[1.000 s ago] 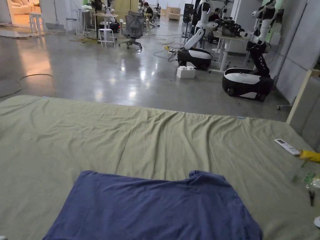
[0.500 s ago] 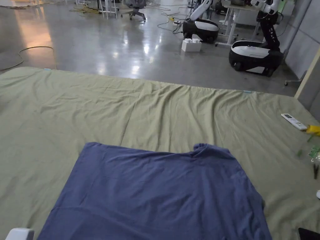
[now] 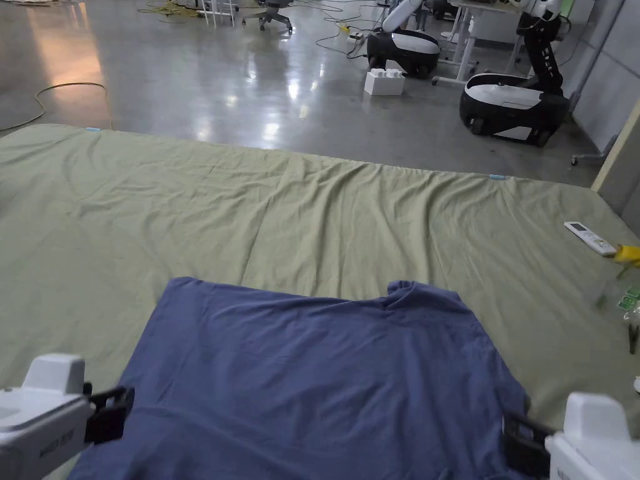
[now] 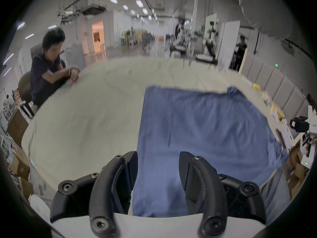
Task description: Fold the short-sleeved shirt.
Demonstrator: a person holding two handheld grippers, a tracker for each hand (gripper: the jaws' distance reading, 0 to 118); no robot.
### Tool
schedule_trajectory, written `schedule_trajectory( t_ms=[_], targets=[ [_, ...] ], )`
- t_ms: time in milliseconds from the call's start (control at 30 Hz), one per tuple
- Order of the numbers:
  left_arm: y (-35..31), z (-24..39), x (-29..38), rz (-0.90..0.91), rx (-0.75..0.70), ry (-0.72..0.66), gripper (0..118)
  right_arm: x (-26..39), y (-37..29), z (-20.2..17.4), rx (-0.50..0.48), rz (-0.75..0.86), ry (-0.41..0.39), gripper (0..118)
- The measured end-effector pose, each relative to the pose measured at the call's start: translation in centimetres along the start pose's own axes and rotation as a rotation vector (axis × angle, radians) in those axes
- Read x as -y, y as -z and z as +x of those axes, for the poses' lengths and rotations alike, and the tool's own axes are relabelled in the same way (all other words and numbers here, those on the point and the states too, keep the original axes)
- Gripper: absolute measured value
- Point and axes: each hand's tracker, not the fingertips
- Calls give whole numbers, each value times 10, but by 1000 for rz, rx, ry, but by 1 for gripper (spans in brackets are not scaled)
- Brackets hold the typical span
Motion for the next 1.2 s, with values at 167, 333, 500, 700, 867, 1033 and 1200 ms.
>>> schedule_trajectory(
  t_ms=[167, 333, 500, 700, 867, 1033, 1200],
  targets=[
    [-10, 29, -37, 225, -45, 25, 49, -32, 3, -24, 36, 239, 23, 82],
    [-26, 53, -56, 404, -65, 64, 25, -39, 4, -48, 61, 392, 25, 40],
    [-41, 63, -58, 518, -89, 70, 12, -36, -1, -57, 46, 470, 45, 9],
    [-43, 56, -59, 542, -96, 61, 4, -37, -4, -60, 84, 494, 22, 1],
    [-41, 50, -60, 508, -101, 70, 4, -42, -2, -61, 80, 491, 10, 1],
    [-32, 34, -52, 349, -90, 45, 4, -41, 5, -66, 61, 452, -10, 1],
    [-32, 4, -27, 174, -86, 22, 4, -33, 13, -68, 42, 408, -16, 1]
  ],
)
